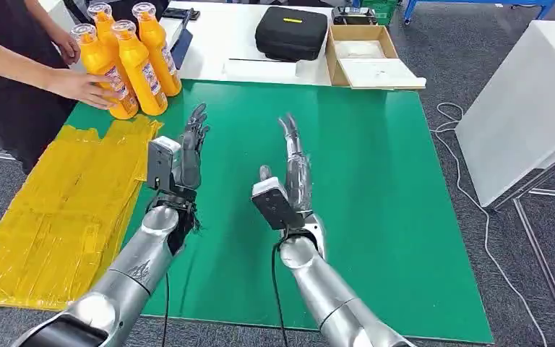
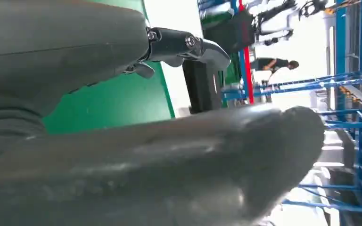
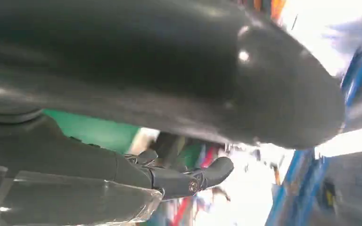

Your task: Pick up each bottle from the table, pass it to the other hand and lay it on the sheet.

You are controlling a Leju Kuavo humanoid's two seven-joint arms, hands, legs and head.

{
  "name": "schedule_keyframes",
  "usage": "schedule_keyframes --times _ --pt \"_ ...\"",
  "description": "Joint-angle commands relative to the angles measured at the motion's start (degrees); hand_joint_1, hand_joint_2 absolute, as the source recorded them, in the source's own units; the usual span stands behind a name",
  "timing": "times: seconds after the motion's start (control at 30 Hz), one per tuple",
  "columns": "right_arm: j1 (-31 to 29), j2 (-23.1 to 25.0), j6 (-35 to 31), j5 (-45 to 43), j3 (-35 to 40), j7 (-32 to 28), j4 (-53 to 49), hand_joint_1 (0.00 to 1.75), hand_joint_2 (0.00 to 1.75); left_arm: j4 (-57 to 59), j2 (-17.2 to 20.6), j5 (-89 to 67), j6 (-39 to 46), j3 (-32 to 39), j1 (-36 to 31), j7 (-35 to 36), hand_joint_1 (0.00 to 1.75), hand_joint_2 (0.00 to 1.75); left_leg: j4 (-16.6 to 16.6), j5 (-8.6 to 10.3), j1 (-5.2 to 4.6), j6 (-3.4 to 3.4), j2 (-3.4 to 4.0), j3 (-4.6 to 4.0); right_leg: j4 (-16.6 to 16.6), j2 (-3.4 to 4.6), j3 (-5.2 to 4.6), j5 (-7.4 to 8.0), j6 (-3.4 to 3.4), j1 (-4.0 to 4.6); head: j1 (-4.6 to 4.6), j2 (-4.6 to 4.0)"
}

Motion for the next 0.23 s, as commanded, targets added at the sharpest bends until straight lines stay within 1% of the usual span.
schedule_keyframes --times 0.03,0.1,0.13,0.17,0.2,0.23 --pt "1.7 -2.1 -0.7 2.3 1.3 2.3 -3.3 0.0 0.0 0.9 -0.2 -3.9 -1.2 -2.5 -0.3 0.5 0.0 0.0 0.0 -0.1 0.01 -0.15 -0.09 0.31 0.0 -0.14 0.35 -0.13 -0.08 0.01 0.0 0.0" --pt "2.3 -2.3 0.0 2.8 1.7 3.4 -4.6 0.0 0.0 0.3 -0.5 -4.4 -1.8 -2.4 0.2 0.7 0.0 0.0 0.0 -0.05 0.0 -0.1 -0.04 0.17 0.0 -0.1 0.19 -0.07 -0.06 0.01 0.0 0.0" --pt "2.6 -2.4 0.1 3.2 1.7 3.9 -5.2 0.0 0.0 0.3 -0.7 -4.6 -2.1 -2.4 0.4 0.8 0.0 0.0 0.0 -0.12 0.01 -0.15 -0.03 0.32 0.0 -0.11 0.34 -0.14 -0.09 0.01 -0.02 0.0" --pt "2.8 -2.5 0.2 3.3 1.7 4.2 -5.6 0.0 0.0 0.3 -0.8 -4.8 -2.3 -2.4 0.4 0.7 0.0 0.0 0.0 -0.08 0.02 -0.13 -0.05 0.22 0.0 -0.12 0.25 -0.1 -0.07 0.02 0.0 0.0" --pt "3.1 -2.6 0.0 3.7 1.6 4.5 -6.1 0.0 0.0 0.3 -1.0 -4.8 -2.5 -2.4 0.4 0.7 0.0 0.0 0.0 -0.15 0.01 -0.19 -0.09 0.38 0.0 -0.19 0.42 -0.19 -0.11 0.02 0.0 0.0" --pt "3.4 -2.7 0.2 3.8 1.3 4.8 -6.5 0.0 0.0 0.2 -1.0 -5.2 -2.7 -2.4 0.3 0.7 0.0 0.0 0.0 -0.09 0.01 -0.15 -0.13 0.28 0.0 -0.2 0.33 -0.15 -0.08 0.01 0.0 0.0"
